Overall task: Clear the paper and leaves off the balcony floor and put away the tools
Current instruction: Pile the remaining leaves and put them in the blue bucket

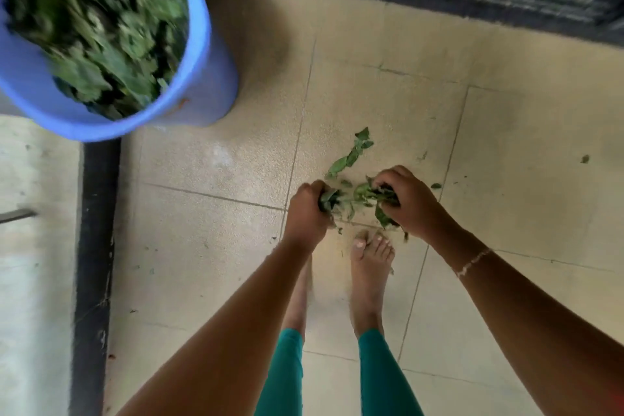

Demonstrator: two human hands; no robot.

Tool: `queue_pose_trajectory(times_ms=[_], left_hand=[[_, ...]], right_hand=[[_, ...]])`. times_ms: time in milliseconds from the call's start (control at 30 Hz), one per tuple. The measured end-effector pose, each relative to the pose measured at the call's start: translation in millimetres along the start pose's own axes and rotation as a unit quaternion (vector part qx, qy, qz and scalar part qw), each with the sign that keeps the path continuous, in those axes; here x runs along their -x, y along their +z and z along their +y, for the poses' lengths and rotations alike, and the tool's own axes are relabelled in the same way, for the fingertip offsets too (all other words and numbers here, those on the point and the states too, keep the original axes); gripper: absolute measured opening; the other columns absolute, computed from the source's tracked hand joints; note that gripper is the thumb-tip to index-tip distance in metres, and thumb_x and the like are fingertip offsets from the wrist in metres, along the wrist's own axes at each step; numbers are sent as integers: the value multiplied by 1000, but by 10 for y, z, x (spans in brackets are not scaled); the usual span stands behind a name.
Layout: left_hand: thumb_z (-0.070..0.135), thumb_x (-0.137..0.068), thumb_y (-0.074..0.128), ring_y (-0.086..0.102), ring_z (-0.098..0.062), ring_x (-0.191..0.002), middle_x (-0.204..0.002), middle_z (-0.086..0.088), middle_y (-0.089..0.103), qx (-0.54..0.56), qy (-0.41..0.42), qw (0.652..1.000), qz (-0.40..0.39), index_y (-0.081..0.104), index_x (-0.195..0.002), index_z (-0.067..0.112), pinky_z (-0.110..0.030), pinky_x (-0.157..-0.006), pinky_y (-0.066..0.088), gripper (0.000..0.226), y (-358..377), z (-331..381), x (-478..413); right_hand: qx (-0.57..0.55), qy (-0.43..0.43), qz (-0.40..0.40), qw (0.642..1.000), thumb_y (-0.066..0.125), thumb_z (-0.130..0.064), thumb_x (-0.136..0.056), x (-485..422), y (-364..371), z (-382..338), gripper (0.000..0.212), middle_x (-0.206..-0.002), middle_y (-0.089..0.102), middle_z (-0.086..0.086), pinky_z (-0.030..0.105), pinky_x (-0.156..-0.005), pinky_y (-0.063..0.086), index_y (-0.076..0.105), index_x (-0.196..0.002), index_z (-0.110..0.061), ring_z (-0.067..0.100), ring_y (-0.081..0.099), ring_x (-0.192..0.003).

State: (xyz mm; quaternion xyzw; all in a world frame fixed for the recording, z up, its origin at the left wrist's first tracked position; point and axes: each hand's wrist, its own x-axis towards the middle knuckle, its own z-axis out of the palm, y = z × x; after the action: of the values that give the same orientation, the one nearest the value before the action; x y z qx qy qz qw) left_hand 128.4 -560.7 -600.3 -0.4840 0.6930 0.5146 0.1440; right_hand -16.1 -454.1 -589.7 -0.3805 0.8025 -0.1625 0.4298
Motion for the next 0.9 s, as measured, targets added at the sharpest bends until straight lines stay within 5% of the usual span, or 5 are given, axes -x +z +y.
queue_pose_trajectory(times_ms=[167, 333, 467, 600, 900], left_hand=[[-10, -86, 55, 59, -19, -69, -89, -15, 55, 215, -12, 976, 41, 53, -84, 10, -21, -54, 56, 20, -537, 373, 298], [-18, -80, 54, 55, -22, -72, -88, -13, 52, 287, 53, 943, 159, 54, -74, 30, -31, -59, 58, 47, -1375, 618, 420], [-10, -72, 58, 61, -28, -90, -94, -4, 55, 224, 130, 923, 283, 50, -82, 30, -40, -66, 59, 42, -2207, 662, 375], [19, -69, 61, 64, -36, -93, -101, -18, 66, 81, 54, 928, 360, 58, -100, 9, -47, -77, 53, 33, -2911, 503, 56], [11, -74, 73, 54, -29, -115, -125, -14, 57, -59, -12, 967, 247, 47, -131, 6, -31, -93, 40, 62, -3159, 213, -97]], right_hand=[[-73, -55, 13, 996, 61, 13, -75, 49, -572, -724, 26, -92, 48, 0, -2, -73, 34, 60, -96, -2, -3, 50, -83], [-99, -153, 1, 983, 63, 11, -75, -155, -990, -1715, 41, -91, 49, -13, 0, -74, 37, 50, -86, -26, -12, 50, -84], [-93, -218, 41, 971, 61, 6, -75, -598, -1040, -2512, 29, -89, 49, -10, 0, -70, 34, 54, -91, -17, -5, 48, -76], [-59, -257, 58, 963, 63, 4, -73, -1206, -870, -3156, 36, -102, 55, 8, 17, -83, 37, 58, -109, 0, 10, 47, -94], [33, -196, -43, 979, 63, -20, -88, -1624, -682, -3458, 40, -126, 53, 7, 37, -84, 52, 52, -126, -17, 26, 60, -94]])
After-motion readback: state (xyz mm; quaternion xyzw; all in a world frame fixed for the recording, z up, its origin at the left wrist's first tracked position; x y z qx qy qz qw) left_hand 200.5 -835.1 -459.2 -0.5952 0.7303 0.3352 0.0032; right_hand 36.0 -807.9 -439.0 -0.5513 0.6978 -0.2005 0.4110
